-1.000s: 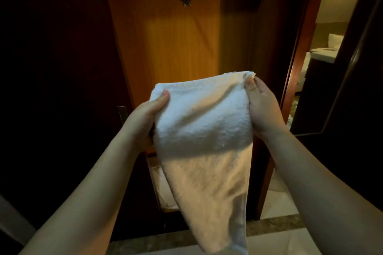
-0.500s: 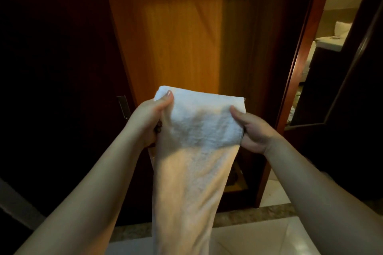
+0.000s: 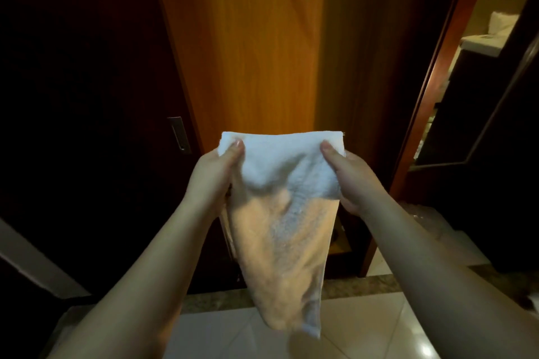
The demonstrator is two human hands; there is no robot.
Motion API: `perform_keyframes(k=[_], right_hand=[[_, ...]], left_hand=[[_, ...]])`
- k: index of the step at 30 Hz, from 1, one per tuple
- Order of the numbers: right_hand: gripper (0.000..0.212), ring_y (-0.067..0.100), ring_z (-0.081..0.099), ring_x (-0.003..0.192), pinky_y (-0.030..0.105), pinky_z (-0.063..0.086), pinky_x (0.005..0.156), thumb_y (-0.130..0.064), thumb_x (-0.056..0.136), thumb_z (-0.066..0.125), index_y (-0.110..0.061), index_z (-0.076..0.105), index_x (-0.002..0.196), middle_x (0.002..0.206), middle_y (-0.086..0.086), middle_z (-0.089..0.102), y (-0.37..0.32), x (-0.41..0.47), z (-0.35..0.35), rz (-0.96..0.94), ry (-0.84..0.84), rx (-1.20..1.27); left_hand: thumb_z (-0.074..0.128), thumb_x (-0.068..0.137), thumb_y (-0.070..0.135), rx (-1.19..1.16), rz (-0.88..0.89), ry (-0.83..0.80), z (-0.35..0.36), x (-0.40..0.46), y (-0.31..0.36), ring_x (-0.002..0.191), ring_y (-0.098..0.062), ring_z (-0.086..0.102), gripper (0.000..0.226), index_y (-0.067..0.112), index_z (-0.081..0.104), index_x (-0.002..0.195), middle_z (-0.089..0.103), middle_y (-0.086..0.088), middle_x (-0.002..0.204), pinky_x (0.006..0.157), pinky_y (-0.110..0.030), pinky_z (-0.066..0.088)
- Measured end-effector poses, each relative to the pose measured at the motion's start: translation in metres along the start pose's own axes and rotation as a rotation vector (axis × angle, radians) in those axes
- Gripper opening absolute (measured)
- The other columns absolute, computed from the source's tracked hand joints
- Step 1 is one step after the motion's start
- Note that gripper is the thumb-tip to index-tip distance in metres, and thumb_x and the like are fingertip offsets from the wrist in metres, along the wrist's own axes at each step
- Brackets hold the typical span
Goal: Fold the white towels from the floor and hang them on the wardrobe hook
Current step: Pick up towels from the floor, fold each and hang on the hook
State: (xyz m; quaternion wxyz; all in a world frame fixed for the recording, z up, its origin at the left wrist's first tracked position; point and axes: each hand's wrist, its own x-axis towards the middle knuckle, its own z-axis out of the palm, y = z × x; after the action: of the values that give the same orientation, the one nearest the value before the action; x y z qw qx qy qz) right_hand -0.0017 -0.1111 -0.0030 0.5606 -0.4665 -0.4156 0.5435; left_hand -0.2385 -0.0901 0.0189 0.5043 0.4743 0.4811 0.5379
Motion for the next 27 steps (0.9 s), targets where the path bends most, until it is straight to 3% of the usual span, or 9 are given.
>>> perform_keyframes(k=[4, 6, 9, 12, 15, 18, 20, 24, 27], right_hand=[[0.034, -0.002, 0.07, 0.081, 0.024, 0.055, 0.073, -0.064, 0.096, 0.049, -0.036, 0.069, 0.098, 0.089, -0.019, 0.074, 0.016, -0.016, 0.02, -0.208, 0.244, -0.381], [0.032, -0.011, 0.063, 0.078, 0.009, 0.045, 0.061, -0.063, 0.1, 0.042, -0.04, 0.064, 0.092, 0.086, -0.027, 0.068, 0.028, -0.025, 0.032, -0.289, 0.319, -0.5], [0.033, 0.006, 0.063, 0.085, 0.005, 0.042, 0.057, -0.051, 0.105, 0.042, -0.031, 0.067, 0.097, 0.085, -0.002, 0.068, 0.046, -0.032, 0.043, -0.394, 0.262, -0.566], [0.018, -0.004, 0.064, 0.092, -0.003, 0.039, 0.068, -0.033, 0.108, 0.044, -0.045, 0.054, 0.118, 0.086, -0.028, 0.066, 0.048, -0.04, 0.05, -0.455, 0.134, -0.571], [0.02, -0.022, 0.057, 0.099, -0.003, 0.04, 0.075, -0.043, 0.107, 0.041, -0.053, 0.046, 0.123, 0.099, -0.048, 0.06, 0.049, -0.043, 0.056, -0.351, 0.026, -0.424], [0.025, -0.006, 0.066, 0.1, 0.006, 0.05, 0.071, -0.059, 0.099, 0.038, -0.059, 0.052, 0.12, 0.102, -0.031, 0.069, 0.048, -0.044, 0.06, -0.233, -0.08, -0.291], [0.044, 0.0, 0.068, 0.098, 0.008, 0.051, 0.071, -0.069, 0.091, 0.036, -0.044, 0.058, 0.12, 0.099, -0.022, 0.073, 0.046, -0.041, 0.057, -0.196, -0.1, -0.253], [0.035, -0.012, 0.061, 0.109, 0.003, 0.044, 0.084, -0.07, 0.091, 0.033, -0.054, 0.057, 0.112, 0.105, -0.033, 0.069, 0.034, -0.042, 0.053, -0.17, -0.171, -0.289], [0.029, -0.013, 0.06, 0.107, 0.0, 0.043, 0.08, -0.073, 0.086, 0.044, -0.06, 0.052, 0.11, 0.104, -0.032, 0.068, 0.032, -0.041, 0.051, -0.185, -0.151, -0.38]], left_hand=[[0.059, 0.087, 0.053, 0.063, 0.076, 0.111, 0.02, -0.018, -0.019, 0.093, -0.02, 0.074, 0.021, 0.041, 0.075, 0.092, 0.078, 0.004, 0.095, 0.089, -0.048, 0.058], [0.057, 0.089, 0.055, 0.085, 0.115, 0.188, 0.033, -0.029, -0.027, 0.092, -0.014, 0.073, 0.024, 0.039, 0.075, 0.087, 0.077, 0.009, 0.09, 0.087, -0.043, 0.057], [0.053, 0.099, 0.05, 0.109, 0.169, 0.207, 0.047, -0.049, -0.034, 0.08, 0.003, 0.069, 0.026, 0.051, 0.071, 0.079, 0.074, 0.018, 0.083, 0.074, -0.028, 0.053], [0.048, 0.099, 0.056, 0.141, 0.19, 0.165, 0.052, -0.063, -0.039, 0.076, -0.002, 0.069, 0.03, 0.056, 0.067, 0.075, 0.073, 0.008, 0.084, 0.071, -0.028, 0.053], [0.047, 0.1, 0.054, 0.103, 0.19, 0.083, 0.058, -0.071, -0.042, 0.081, -0.009, 0.072, 0.026, 0.047, 0.068, 0.086, 0.075, 0.006, 0.087, 0.067, -0.028, 0.055], [0.045, 0.092, 0.062, 0.058, 0.115, -0.067, 0.062, -0.073, -0.041, 0.086, -0.006, 0.073, 0.029, 0.043, 0.066, 0.096, 0.076, 0.011, 0.091, 0.067, -0.024, 0.053], [0.038, 0.086, 0.067, 0.006, 0.034, -0.195, 0.06, -0.07, -0.038, 0.094, -0.003, 0.072, 0.043, 0.038, 0.066, 0.103, 0.077, 0.014, 0.095, 0.073, -0.021, 0.056], [0.021, 0.086, 0.067, -0.05, -0.042, -0.374, 0.048, -0.059, -0.025, 0.115, -0.003, 0.064, 0.07, 0.025, 0.059, 0.128, 0.072, 0.012, 0.113, 0.084, -0.014, 0.053], [0.015, 0.083, 0.07, 0.017, -0.035, -0.455, 0.043, -0.055, -0.021, 0.101, 0.013, 0.062, 0.082, 0.026, 0.048, 0.145, 0.062, 0.019, 0.115, 0.083, -0.008, 0.05]])
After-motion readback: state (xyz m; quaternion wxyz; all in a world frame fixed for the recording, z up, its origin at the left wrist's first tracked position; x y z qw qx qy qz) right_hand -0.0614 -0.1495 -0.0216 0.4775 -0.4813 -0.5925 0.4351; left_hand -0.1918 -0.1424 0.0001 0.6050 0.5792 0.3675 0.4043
